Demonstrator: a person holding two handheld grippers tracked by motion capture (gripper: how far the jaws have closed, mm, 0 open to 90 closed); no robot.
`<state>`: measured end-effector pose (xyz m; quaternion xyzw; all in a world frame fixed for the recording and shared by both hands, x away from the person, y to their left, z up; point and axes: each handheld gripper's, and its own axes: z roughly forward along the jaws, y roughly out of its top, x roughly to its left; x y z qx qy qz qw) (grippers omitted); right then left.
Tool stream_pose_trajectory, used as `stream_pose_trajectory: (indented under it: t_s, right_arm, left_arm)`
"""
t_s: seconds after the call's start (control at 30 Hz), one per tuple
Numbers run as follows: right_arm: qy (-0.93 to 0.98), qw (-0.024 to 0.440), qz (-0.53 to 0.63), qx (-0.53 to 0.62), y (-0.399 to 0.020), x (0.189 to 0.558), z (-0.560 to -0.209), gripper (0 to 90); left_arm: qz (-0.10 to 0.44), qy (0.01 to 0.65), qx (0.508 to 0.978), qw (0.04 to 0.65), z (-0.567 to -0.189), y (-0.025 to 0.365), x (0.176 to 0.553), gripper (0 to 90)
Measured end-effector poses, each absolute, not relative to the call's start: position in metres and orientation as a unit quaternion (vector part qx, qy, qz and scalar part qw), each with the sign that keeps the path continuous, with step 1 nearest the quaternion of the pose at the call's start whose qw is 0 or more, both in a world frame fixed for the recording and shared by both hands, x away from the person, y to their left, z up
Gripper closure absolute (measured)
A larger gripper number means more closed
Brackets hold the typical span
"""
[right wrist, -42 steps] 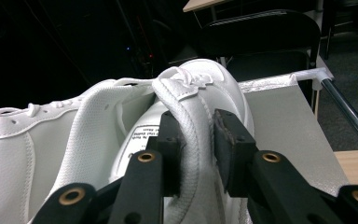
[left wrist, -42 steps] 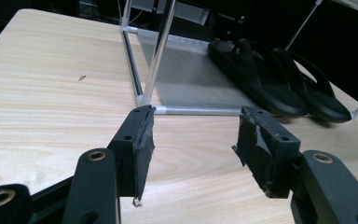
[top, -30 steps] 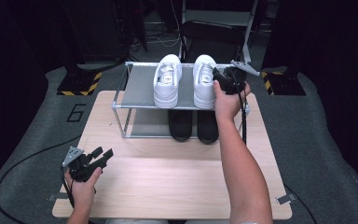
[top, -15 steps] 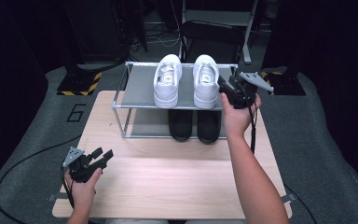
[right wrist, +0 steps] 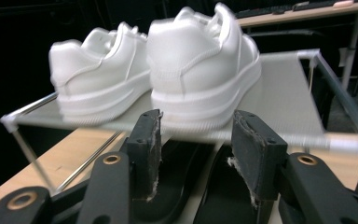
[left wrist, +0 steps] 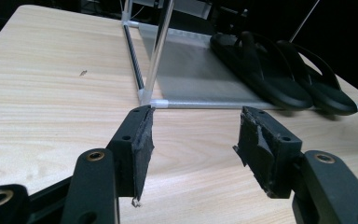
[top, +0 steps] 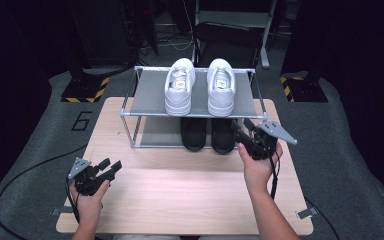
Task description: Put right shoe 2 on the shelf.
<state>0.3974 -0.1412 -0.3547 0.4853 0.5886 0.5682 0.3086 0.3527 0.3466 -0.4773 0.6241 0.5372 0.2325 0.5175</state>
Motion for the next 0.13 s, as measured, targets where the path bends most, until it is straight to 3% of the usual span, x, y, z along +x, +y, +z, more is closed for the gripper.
stream_pose_trajectory:
  t_s: [0.13]
  right_arm:
    - [0.584,0.304,0.575,0.486,-0.143,0.374,-0.379,51.9]
  left_arm:
    - [0.226,0.533,0.633,0.514,-0.478,0.345,0.354,44.9]
